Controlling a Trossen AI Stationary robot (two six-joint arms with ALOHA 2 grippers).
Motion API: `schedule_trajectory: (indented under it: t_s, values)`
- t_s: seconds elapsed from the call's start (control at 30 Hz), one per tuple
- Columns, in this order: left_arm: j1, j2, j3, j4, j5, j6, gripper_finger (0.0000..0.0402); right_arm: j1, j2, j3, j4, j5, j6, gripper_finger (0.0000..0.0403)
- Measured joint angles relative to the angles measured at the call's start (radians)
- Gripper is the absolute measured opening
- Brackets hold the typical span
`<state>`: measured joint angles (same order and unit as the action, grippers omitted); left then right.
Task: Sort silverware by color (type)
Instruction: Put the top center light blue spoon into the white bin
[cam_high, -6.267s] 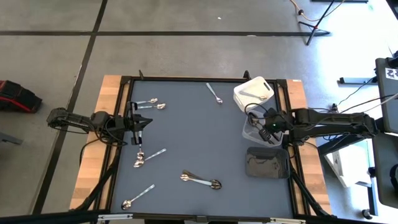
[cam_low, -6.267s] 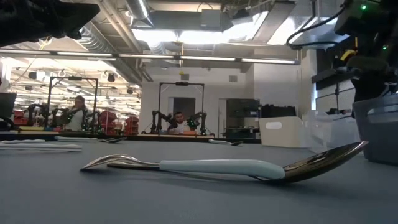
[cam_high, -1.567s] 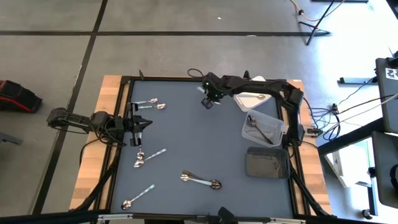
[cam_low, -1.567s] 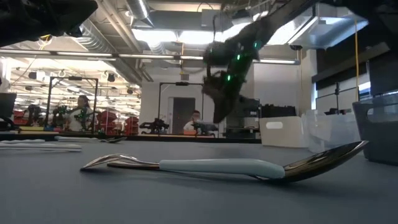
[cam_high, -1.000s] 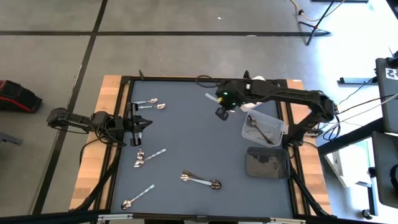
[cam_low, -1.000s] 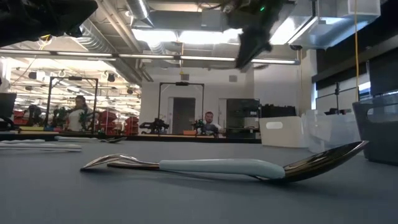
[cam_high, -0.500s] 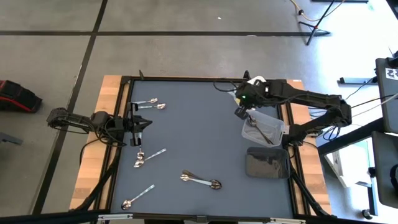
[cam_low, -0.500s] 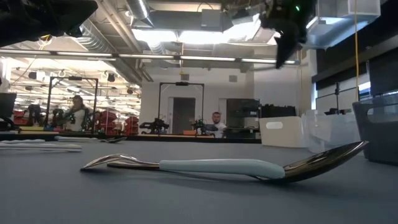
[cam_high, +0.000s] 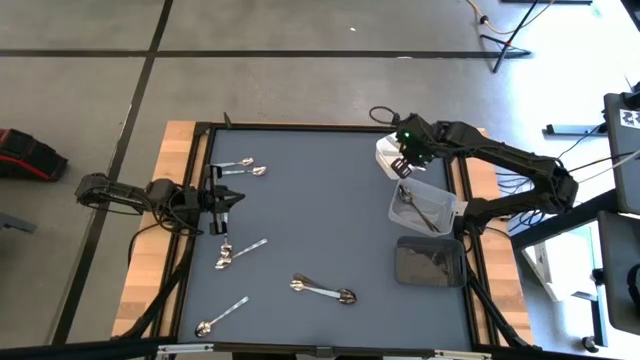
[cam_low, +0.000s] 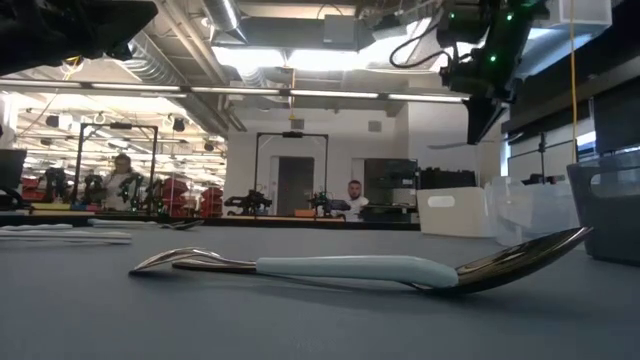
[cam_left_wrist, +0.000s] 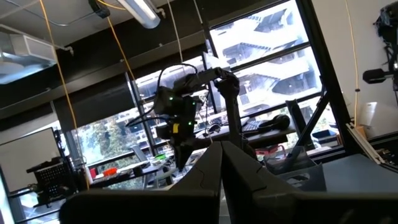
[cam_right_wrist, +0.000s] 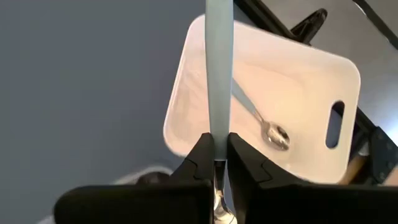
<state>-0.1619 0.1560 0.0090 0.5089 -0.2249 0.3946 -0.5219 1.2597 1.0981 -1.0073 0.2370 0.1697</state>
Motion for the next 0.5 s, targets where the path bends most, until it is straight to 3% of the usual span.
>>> schedule_trajectory:
  t_s: [0.13,0.5]
  values:
    - [0.000,0.000,0.000,0.000,0.000,0.000,0.0002,-0.039,0.001,-0.018,0.048,-0.049,-0.019,0.0014]
    - [0.000,0.000,0.000,-0.002,0.001,0.000,0.0002,-0.043,0.002,-0.042,0.046,-0.045,-0.020,0.0014]
